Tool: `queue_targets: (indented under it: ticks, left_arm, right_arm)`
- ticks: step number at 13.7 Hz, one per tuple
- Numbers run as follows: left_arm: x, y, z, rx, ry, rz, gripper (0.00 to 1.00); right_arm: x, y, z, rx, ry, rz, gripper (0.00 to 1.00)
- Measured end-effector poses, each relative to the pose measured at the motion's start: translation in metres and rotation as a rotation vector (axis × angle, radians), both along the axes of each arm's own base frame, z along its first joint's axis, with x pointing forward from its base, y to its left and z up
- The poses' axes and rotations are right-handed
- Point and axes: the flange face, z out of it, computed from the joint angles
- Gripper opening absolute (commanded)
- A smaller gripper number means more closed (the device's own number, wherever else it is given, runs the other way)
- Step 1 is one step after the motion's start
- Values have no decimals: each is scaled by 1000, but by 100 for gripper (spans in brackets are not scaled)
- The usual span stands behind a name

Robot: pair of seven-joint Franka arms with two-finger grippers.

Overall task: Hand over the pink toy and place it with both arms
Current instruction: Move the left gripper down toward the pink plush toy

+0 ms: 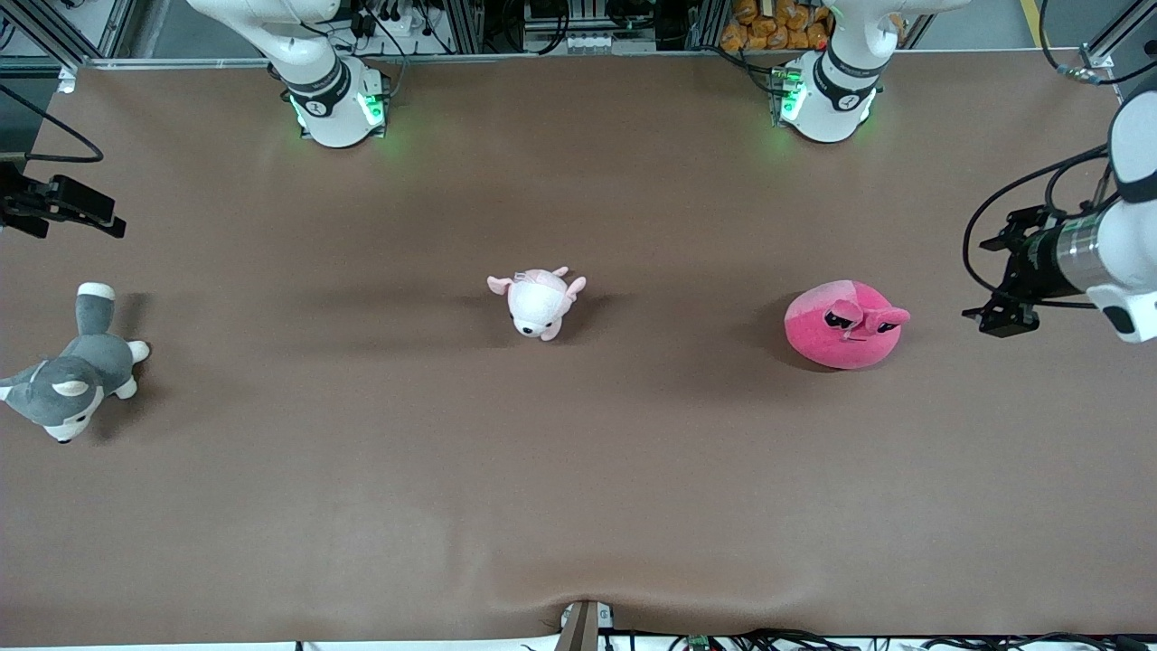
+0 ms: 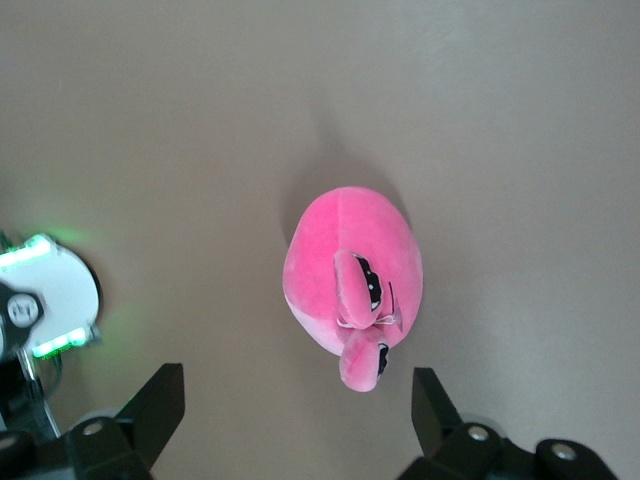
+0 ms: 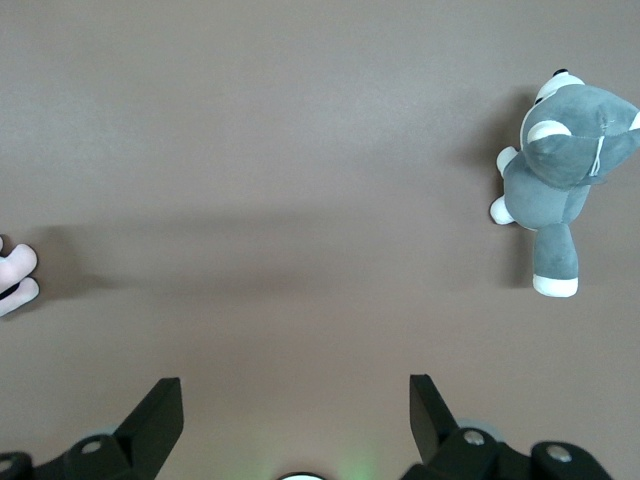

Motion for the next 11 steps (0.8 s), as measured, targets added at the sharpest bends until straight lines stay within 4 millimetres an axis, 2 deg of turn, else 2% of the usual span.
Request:
queue_targets:
  ticks: [3, 5, 9, 11]
  left_arm:
    - [3, -9, -22, -21, 43, 121, 100]
    - [2, -6, -32, -43, 54, 160, 100]
    - [-3, 42, -64, -118, 86, 277, 100]
    - [-6, 44, -80, -122, 82, 289, 100]
  right_arm:
    - [0, 0, 0, 0, 0, 0, 100]
    - [0, 0, 0, 0, -1, 0, 100]
    - [1, 2, 1, 0, -7, 4, 100]
    - [2, 5, 1, -1, -9, 9, 100]
